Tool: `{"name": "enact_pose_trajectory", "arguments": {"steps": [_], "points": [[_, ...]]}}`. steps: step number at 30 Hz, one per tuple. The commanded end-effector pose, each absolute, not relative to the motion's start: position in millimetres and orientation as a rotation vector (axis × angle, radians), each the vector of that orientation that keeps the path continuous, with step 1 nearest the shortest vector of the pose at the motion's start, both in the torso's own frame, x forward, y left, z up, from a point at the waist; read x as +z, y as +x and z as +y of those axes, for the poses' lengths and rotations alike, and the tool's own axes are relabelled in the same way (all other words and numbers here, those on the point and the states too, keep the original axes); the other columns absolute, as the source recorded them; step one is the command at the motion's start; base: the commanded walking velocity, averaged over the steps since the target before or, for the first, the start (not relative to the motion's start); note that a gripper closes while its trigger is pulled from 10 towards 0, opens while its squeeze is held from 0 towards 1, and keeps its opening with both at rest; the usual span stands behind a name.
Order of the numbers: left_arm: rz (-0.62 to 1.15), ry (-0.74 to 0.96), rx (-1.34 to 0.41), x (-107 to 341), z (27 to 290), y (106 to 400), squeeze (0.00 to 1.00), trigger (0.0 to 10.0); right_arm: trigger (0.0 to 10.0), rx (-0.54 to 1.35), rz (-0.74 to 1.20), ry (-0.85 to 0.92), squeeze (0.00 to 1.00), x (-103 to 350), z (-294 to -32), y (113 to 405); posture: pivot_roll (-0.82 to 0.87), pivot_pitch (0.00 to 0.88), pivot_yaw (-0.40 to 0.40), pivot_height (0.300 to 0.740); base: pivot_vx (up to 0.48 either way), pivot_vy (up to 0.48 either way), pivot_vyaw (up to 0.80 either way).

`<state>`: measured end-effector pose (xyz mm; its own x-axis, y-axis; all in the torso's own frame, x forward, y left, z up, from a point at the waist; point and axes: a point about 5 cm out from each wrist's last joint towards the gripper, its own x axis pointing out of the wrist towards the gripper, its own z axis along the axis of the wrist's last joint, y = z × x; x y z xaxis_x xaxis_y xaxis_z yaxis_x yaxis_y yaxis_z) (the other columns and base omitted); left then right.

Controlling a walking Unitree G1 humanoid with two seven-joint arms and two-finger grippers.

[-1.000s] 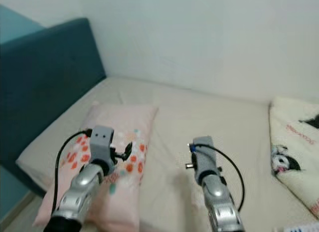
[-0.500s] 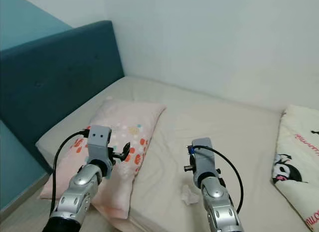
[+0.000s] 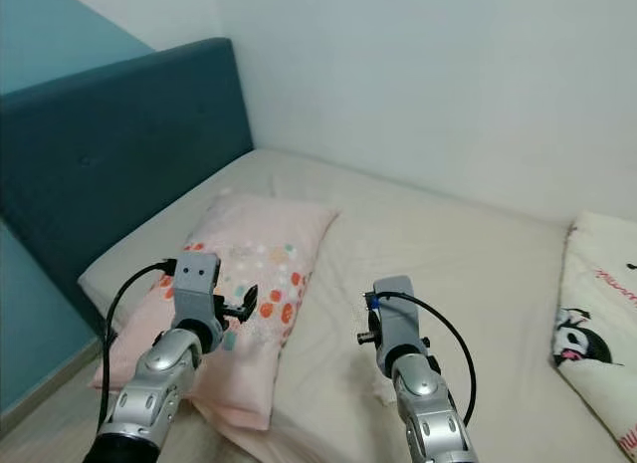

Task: Clean up the room

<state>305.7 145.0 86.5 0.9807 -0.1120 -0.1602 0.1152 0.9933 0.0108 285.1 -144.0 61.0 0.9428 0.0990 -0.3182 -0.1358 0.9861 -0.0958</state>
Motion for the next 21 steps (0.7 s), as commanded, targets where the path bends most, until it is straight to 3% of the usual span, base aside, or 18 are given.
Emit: {"name": "enact_pose_trajectory", "arguments": {"steps": [1,15,21], "points": [[0.159,0.045,-0.113,87.7,147.4,306.4,0.0,10.0,10.0,0.118,0.337,-0.109,0.0,57.4,-143.8,284.9,-0.01,0.004,0.01,0.74,0.0,0.431,0.0],[0.151,0.054,-0.149,90.5,142.6,308.0,0.0,10.0,10.0,0.078,0.323,-0.089,0.0,58.6,-148.6,285.1,-0.01,0.0,0.018,0.74,0.0,0.417,0.0],[0.133,0.082,-0.208,93.2,133.1,306.8,0.0,10.0,10.0,0.06,0.32,-0.074,0.0,58.8,-150.3,284.6,-0.01,0.0,0.024,0.74,0.0,-0.48,0.0]]}}
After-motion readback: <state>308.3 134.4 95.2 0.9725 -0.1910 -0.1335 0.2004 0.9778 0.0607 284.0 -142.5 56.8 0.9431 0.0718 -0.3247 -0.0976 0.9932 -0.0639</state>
